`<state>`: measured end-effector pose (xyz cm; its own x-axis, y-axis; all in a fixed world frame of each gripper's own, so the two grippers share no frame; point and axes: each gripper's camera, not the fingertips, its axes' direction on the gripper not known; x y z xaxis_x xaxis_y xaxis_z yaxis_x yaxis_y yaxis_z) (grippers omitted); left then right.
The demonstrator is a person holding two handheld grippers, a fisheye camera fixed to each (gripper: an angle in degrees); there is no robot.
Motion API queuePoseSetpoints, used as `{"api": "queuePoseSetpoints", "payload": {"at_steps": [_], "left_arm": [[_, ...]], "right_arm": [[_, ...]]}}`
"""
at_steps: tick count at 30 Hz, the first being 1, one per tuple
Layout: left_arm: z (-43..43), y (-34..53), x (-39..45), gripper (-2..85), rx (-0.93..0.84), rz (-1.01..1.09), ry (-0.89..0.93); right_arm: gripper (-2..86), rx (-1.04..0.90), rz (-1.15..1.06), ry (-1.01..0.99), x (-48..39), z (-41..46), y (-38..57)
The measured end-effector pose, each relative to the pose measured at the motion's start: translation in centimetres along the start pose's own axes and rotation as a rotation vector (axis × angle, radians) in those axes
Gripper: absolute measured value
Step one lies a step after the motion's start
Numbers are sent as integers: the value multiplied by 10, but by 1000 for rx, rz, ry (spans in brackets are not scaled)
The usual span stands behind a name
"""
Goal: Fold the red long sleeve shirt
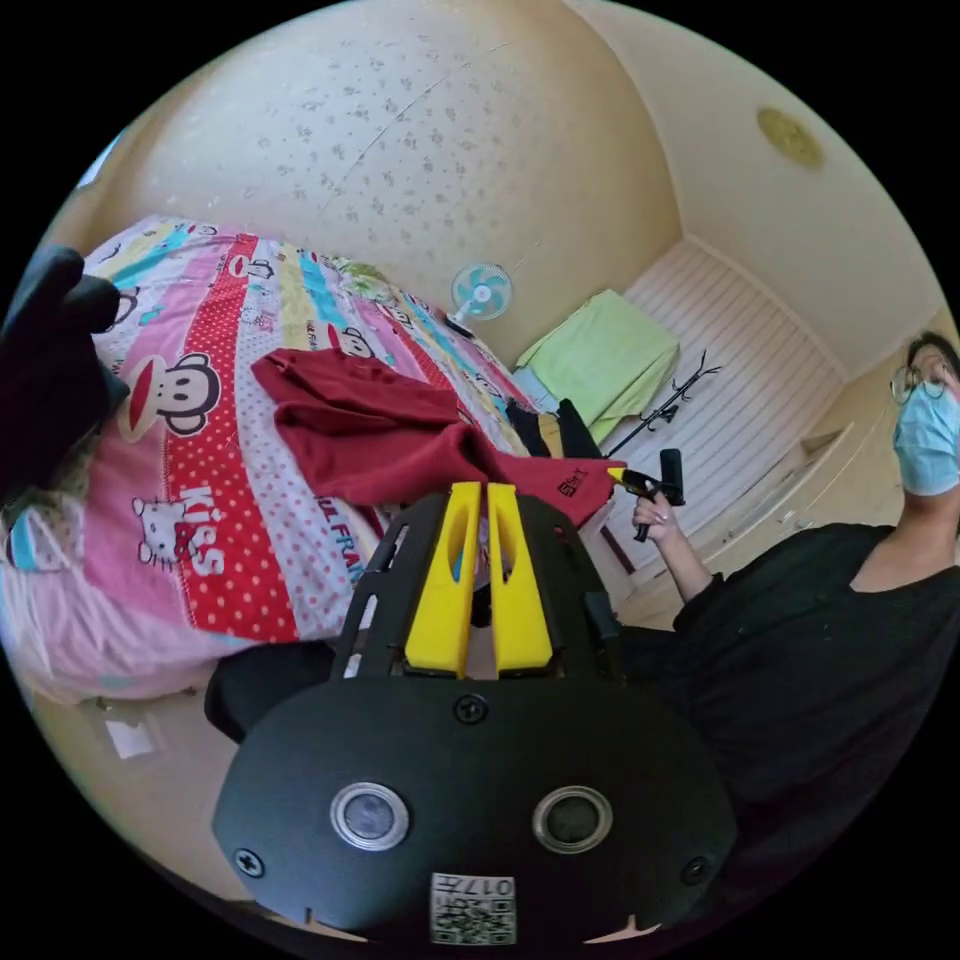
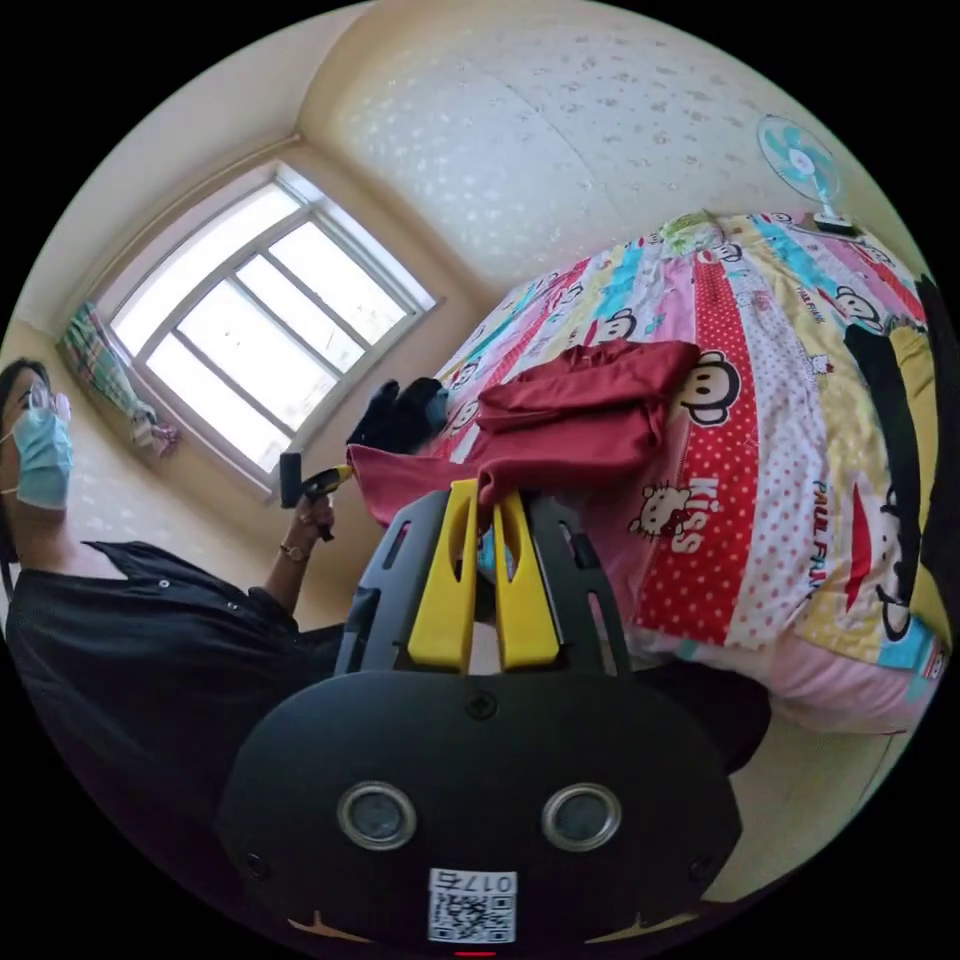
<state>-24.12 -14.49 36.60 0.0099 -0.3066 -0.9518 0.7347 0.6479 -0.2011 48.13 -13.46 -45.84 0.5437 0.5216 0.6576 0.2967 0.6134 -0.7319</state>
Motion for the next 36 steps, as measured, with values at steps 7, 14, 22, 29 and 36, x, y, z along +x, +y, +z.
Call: {"api": "queuePoseSetpoints", "payload": {"at_steps": [7, 14, 22, 29, 36], "left_arm": [[-50, 64, 55, -3, 90, -3, 137], [-49, -19, 20, 3, 145, -75, 31], [73, -202, -115, 102, -21, -352, -237], [121, -77, -113, 181, -129, -505, -399], [148, -53, -132, 55, 19, -645, -155]], "right_arm": [[19, 49, -74, -158, -68, -37, 41], [26, 85, -44, 87, -44, -31, -40], [122, 234, 217, 449, 30, 84, -200], [104, -110, 71, 823, 38, 212, -121], [34, 39, 157, 706, 66, 169, -67]]}}
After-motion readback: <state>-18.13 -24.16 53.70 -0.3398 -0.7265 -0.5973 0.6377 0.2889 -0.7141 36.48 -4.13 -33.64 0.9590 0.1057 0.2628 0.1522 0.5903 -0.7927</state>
